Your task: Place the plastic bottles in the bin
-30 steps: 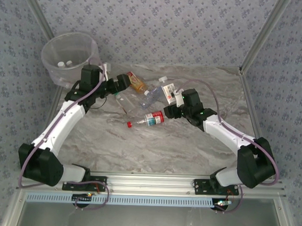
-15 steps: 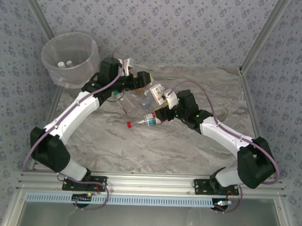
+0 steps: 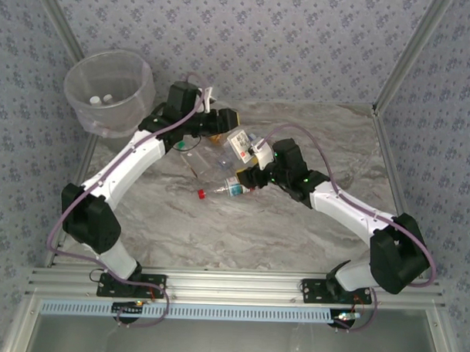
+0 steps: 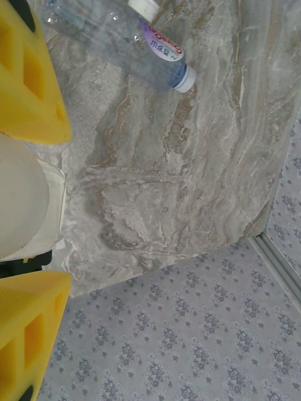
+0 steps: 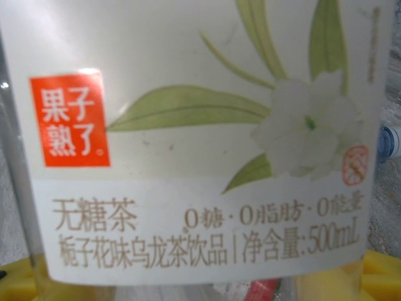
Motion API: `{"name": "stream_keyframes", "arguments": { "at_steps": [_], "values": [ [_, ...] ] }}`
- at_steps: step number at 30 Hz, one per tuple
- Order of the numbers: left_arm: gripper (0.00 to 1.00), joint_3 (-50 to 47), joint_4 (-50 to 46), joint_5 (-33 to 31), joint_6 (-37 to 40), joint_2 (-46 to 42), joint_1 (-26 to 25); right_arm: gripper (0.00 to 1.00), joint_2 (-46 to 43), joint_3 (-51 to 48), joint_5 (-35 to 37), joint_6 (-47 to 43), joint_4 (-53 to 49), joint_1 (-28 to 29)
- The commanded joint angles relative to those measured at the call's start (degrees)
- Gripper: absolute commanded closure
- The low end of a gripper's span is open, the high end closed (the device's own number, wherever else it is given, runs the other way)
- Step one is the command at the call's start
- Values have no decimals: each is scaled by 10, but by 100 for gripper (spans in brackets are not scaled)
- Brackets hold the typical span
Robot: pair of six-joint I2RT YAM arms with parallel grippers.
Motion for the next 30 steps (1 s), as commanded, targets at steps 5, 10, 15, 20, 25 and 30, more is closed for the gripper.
{"name": "stream_keyframes", "arguments": {
  "at_steps": [5,10,15,20,25,30],
  "values": [
    [55,22,-35,10,21,11,-4,100,2,27,-4,2,29,6],
    [71,24,-31,10,14,16,-4,100,5,30,-14,-5,22,10],
    [100,23,-30,8,10,14,-3,95,1,28,-24,-1,19,12],
    [100,12,-22,-10,5,6,-3,54,7,28,-39,1,19,11],
    [100,-6,5,-7,3,-5,-4,25,5,27,-25,3,17,10],
    [100,-9,-6,-31,1,-10,0,0,-7,21,-17,-5,6,10]
  ]
}}
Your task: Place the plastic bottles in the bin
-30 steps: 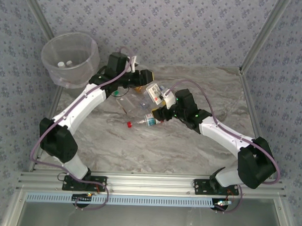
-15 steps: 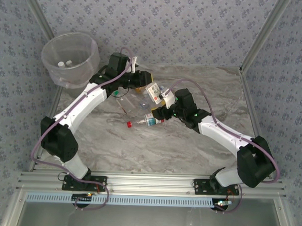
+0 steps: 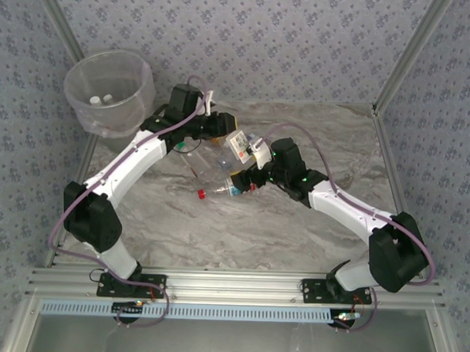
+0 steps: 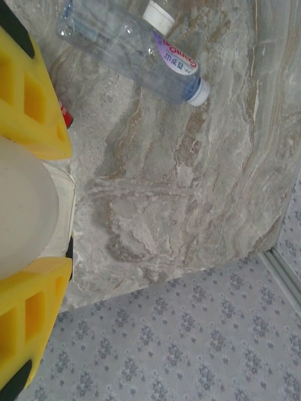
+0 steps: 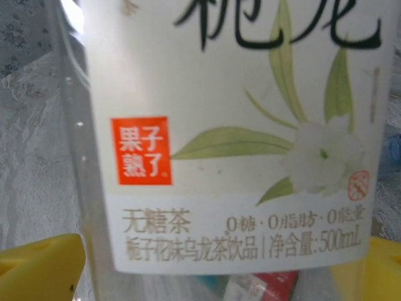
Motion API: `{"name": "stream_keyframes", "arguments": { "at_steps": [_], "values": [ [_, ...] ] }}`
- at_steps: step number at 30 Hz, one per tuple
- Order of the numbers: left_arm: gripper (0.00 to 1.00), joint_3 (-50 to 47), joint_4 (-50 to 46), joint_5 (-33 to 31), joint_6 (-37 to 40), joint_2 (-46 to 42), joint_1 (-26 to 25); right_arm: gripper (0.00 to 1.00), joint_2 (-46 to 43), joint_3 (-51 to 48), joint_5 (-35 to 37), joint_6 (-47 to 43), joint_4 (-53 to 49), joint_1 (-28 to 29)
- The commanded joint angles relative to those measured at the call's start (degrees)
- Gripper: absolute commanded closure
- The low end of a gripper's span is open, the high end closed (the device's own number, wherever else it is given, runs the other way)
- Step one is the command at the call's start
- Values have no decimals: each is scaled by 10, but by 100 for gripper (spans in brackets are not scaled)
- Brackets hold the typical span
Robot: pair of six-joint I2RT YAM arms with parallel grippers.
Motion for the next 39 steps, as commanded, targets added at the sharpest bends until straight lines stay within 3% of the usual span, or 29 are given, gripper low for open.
{"name": "stream_keyframes", "arguments": {
  "at_steps": [1,11,15,22,39],
  "values": [
    [100,-2,4,-23,-2,-18,0,0,-18,12,-2,-15,-1,3],
    [100,-12,10,-40,9,-29,0,0,-80,-21,37,-36,-16,-9],
    [100,-13,11,-43,16,-32,0,0,-100,-41,106,2,14,-19],
    [100,-9,-5,-65,31,-38,4,0,-132,-68,118,58,47,-49],
    [100,-4,-1,-91,47,-84,74,0,-179,-125,222,86,88,-53]
  ]
}}
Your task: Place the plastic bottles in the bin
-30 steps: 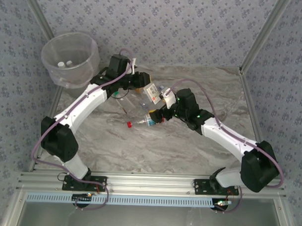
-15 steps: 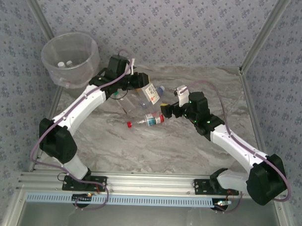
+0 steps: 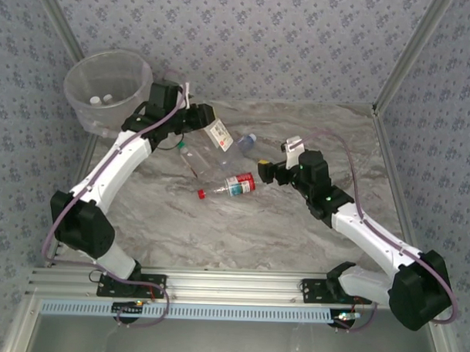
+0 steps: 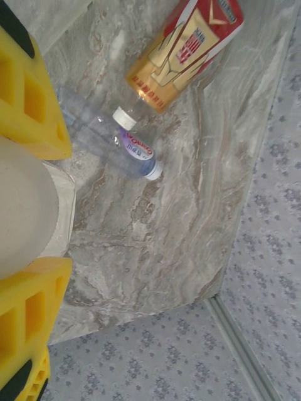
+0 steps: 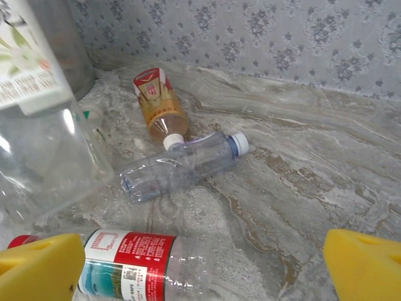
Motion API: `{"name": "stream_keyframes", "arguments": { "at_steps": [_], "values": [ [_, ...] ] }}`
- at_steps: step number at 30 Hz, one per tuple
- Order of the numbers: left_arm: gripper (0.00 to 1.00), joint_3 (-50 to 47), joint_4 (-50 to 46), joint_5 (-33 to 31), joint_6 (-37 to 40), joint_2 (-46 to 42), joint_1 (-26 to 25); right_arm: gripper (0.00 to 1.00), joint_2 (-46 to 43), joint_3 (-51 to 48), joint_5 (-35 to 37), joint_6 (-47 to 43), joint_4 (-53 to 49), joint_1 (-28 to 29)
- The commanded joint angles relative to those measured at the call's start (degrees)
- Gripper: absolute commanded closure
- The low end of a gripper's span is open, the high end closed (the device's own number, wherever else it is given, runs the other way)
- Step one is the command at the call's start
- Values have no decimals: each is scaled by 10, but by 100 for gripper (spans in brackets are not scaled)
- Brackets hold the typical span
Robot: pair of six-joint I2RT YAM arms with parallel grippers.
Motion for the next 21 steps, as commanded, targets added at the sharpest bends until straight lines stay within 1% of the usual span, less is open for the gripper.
{"name": "stream_keyframes", "arguments": {
  "at_steps": [1,3,5,9,11,13,15,18,20,21],
  "values": [
    [100,7,27,-9,31,-42,11,0,-20,-5,35,14,34,-3],
    [100,5,56,3,49,-54,12,0,-26,-6,56,18,37,-4],
    [100,12,65,1,69,-64,12,0,-35,-11,76,28,43,-5],
    [100,50,42,-41,113,-71,14,0,-50,-19,62,46,54,-12],
    [100,56,60,-25,142,-78,17,0,-54,-17,60,49,50,-12],
    [100,38,105,-15,172,-95,17,0,-57,-13,47,45,41,-13],
    [100,38,119,-26,191,-103,20,0,-56,-6,38,46,30,-13],
    [100,67,105,-52,222,-103,29,0,-57,2,28,50,25,-13],
    [100,83,100,-73,251,-104,37,0,-58,5,48,58,22,-10],
    [100,88,104,-87,262,-103,45,0,-61,4,46,55,23,-10]
  ]
}}
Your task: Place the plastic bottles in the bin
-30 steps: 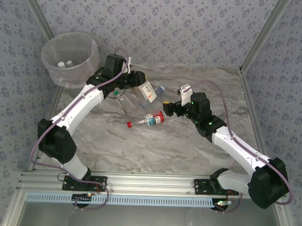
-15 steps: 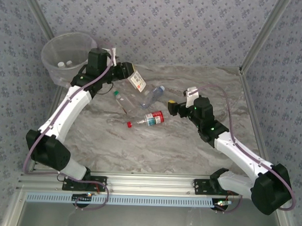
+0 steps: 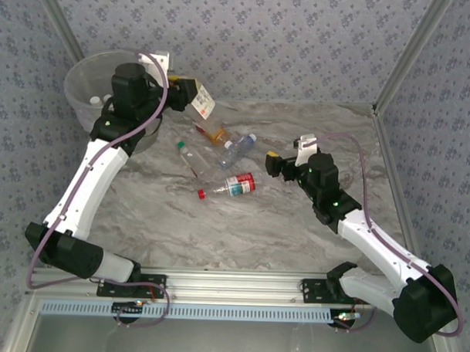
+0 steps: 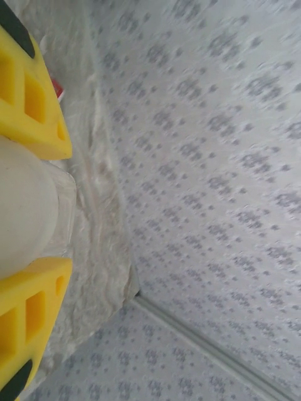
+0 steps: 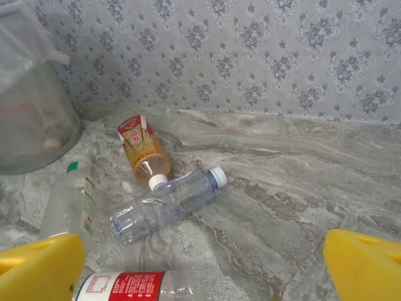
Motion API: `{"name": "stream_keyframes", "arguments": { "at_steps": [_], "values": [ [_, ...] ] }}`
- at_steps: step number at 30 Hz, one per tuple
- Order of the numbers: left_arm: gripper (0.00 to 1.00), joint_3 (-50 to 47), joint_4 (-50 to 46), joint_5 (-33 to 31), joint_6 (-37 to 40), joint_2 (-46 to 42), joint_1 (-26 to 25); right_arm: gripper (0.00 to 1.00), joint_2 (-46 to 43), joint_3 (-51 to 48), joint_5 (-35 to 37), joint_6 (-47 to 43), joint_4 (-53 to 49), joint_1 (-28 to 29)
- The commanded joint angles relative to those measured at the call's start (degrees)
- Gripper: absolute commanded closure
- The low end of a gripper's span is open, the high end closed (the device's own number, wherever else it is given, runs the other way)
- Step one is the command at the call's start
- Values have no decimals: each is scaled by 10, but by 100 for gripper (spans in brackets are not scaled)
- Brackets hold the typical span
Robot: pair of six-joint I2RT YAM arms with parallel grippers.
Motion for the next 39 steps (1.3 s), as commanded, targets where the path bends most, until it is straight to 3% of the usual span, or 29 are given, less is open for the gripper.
{"name": "stream_keyframes", "arguments": {
  "at_steps": [1,12,16,20,27,30,34,39],
  "values": [
    [100,38,33,-45,64,-16,24,0,-17,15,2,9,1,1],
    [100,69,66,-72,81,-18,114,0,-64,-15,-2,5,14,1],
    [100,74,76,-125,134,-16,125,0,-86,-24,1,6,10,1],
    [100,78,106,-133,164,-16,142,0,-94,-22,-6,6,-19,0],
    [100,136,89,-250,232,40,168,0,-101,-26,-4,15,-36,1],
    [100,153,58,-239,222,71,199,0,-102,-26,-1,11,-36,1],
    [100,185,1,-158,194,118,252,0,-96,-11,19,14,-62,1],
    [100,246,-43,-130,210,175,273,0,-81,0,23,20,-71,1]
  ]
}}
